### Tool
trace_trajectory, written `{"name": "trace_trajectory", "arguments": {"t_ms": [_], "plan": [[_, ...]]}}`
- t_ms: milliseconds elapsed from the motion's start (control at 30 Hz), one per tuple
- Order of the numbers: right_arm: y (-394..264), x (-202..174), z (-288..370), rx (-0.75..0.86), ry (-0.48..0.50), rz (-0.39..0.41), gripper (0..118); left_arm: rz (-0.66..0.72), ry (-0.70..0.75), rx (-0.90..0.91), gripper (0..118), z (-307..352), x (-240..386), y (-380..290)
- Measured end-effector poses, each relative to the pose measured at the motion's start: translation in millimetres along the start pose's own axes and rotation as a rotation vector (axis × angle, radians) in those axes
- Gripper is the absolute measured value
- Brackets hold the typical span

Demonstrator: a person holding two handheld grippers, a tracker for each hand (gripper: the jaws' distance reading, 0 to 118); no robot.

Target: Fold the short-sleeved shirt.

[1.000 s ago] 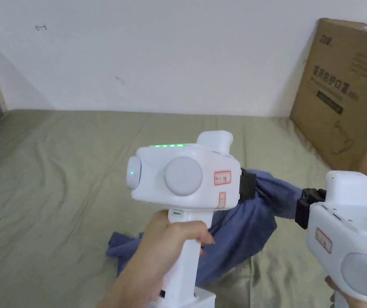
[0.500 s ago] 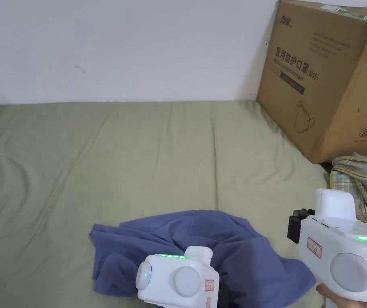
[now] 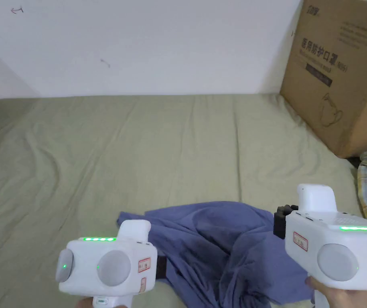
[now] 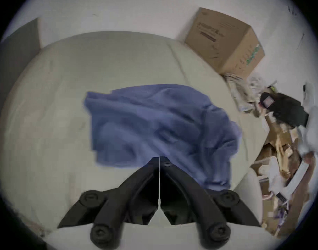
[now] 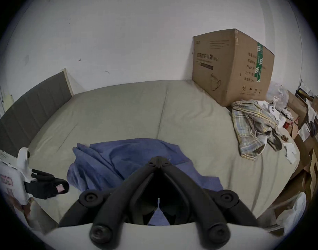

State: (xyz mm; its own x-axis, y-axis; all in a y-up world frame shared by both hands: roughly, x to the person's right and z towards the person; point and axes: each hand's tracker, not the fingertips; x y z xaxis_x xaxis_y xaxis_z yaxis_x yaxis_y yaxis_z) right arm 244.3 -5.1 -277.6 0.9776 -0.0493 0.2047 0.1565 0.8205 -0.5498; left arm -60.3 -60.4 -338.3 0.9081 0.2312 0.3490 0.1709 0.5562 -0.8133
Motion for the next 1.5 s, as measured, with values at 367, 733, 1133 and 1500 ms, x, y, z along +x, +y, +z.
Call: {"name": "trace_trajectory", "arguments": {"t_ms": [367, 733, 1133, 1500], "plan": [[-19.8, 13.3, -9.0, -0.081, -0.005, -0.042, 0, 0.023, 0.048, -0.031, 0, -10.4, -14.4, -17.9], [-14.6, 128.0, -47.7, -0.226, -0.193, -0.221, 72, -0.032, 0.004, -0.013, 0, -27.5, 7.8, 12.0], [-74.2, 114.6, -117.3, -0.428, -0.215, -0.121, 49, -0.013, 0.007, -0.065, 0, -47.4, 2.2, 19.0], [-46.8, 104.8, -97.8, -0.405, -0.223, -0.045, 10, 0.004, 0.059, -0.007, 0, -28.2, -17.7, 65.9]]}}
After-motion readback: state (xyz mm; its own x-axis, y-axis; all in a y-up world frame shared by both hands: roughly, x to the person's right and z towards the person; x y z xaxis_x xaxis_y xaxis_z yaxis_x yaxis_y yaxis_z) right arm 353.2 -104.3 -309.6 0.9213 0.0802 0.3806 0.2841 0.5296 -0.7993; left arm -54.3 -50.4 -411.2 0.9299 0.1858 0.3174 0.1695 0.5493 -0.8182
